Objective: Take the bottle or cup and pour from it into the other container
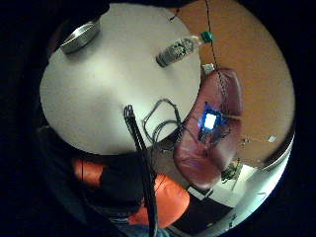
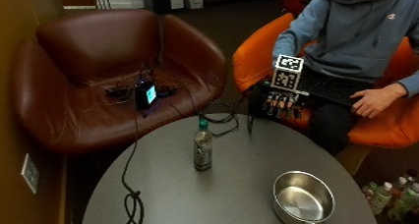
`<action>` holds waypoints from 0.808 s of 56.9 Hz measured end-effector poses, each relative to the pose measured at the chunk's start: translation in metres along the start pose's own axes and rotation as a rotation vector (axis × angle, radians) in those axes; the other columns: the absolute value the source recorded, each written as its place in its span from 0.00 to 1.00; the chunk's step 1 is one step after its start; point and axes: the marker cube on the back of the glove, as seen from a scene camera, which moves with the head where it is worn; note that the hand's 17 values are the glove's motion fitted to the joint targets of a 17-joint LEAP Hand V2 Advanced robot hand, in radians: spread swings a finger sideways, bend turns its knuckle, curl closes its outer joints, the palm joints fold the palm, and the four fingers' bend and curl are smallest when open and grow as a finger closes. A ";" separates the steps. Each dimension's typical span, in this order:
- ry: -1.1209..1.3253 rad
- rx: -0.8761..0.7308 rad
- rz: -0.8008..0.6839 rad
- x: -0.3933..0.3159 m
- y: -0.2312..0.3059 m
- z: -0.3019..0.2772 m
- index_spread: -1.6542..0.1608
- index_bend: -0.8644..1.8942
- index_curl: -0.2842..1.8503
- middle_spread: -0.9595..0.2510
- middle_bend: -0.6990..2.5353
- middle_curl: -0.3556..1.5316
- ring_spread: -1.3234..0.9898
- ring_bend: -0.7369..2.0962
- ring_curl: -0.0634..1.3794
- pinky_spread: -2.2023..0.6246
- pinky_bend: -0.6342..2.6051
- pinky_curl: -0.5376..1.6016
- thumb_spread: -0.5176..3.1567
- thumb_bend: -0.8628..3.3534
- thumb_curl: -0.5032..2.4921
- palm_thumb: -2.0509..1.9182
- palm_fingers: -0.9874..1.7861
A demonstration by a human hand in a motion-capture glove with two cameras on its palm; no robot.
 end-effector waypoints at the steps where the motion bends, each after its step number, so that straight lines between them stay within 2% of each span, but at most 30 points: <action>1: -0.001 -0.003 0.002 0.000 0.001 0.000 0.81 0.37 0.15 0.77 0.26 0.20 0.57 0.36 0.08 0.81 0.32 0.30 0.24 0.28 0.21 0.65 0.44; 7: 0.000 0.005 -0.002 -0.004 -0.001 -0.001 0.74 0.37 0.18 0.75 0.27 0.23 0.56 0.38 0.12 0.84 0.34 0.34 0.32 0.28 0.23 0.67 0.43; 16: 0.011 -0.020 -0.007 -0.010 0.003 -0.001 0.71 0.37 0.21 0.74 0.27 0.25 0.56 0.39 0.15 0.85 0.35 0.36 0.37 0.26 0.25 0.68 0.41; 46: 0.029 -0.014 -0.020 -0.012 -0.020 -0.015 0.70 0.37 0.25 0.73 0.27 0.30 0.56 0.39 0.20 0.85 0.35 0.40 0.41 0.21 0.29 0.71 0.40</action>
